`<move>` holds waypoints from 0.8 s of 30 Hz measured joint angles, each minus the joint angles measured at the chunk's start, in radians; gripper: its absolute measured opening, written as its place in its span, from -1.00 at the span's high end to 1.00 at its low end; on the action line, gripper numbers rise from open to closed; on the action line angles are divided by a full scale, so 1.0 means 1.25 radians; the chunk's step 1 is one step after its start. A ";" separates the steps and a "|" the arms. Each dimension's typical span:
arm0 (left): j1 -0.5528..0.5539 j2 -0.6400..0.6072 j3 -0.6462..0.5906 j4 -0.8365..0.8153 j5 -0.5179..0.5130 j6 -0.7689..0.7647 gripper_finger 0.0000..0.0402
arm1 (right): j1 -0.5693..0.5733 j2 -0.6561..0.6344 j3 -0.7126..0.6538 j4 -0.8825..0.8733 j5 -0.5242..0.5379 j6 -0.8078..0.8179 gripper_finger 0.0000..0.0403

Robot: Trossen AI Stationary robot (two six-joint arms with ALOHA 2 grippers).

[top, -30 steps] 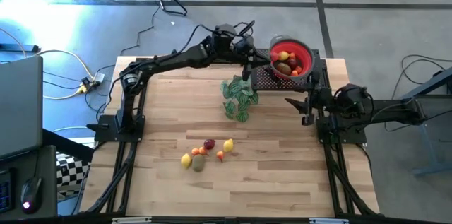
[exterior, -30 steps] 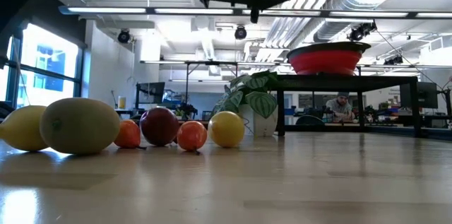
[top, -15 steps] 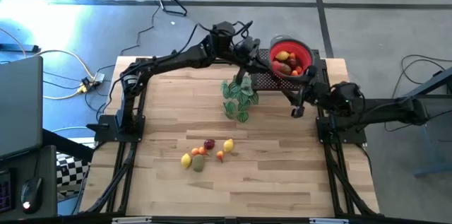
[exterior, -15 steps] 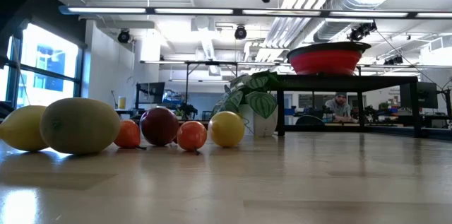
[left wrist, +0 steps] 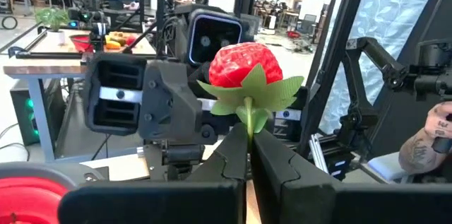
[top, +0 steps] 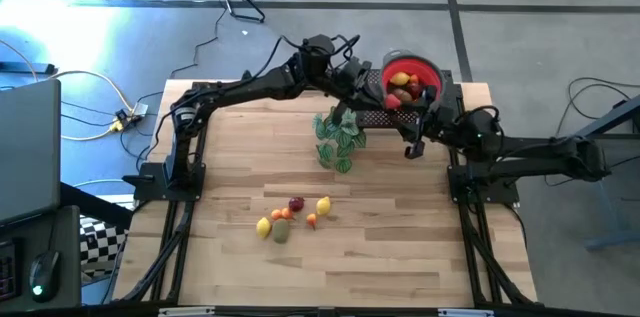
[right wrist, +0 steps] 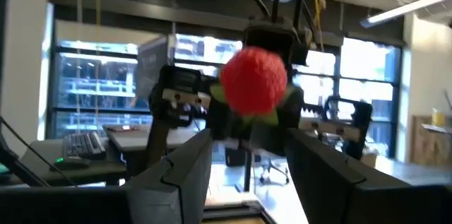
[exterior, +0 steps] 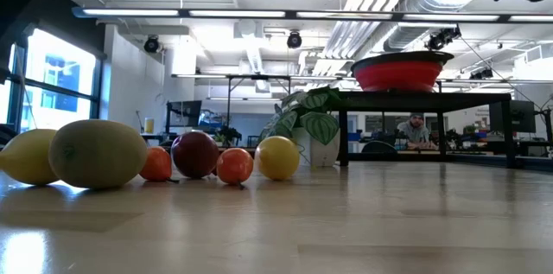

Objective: Pick & Place Fruit
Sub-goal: Put the strawberry into the red colander

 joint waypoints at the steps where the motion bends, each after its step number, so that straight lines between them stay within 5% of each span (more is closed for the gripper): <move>1: -0.001 0.000 0.000 -0.001 0.000 0.000 1.00 | -0.005 0.008 0.000 0.013 -0.014 0.000 0.15; 24: -0.001 0.000 0.000 -0.012 -0.004 0.000 1.00 | -0.027 0.140 0.000 0.240 -0.058 -0.008 0.15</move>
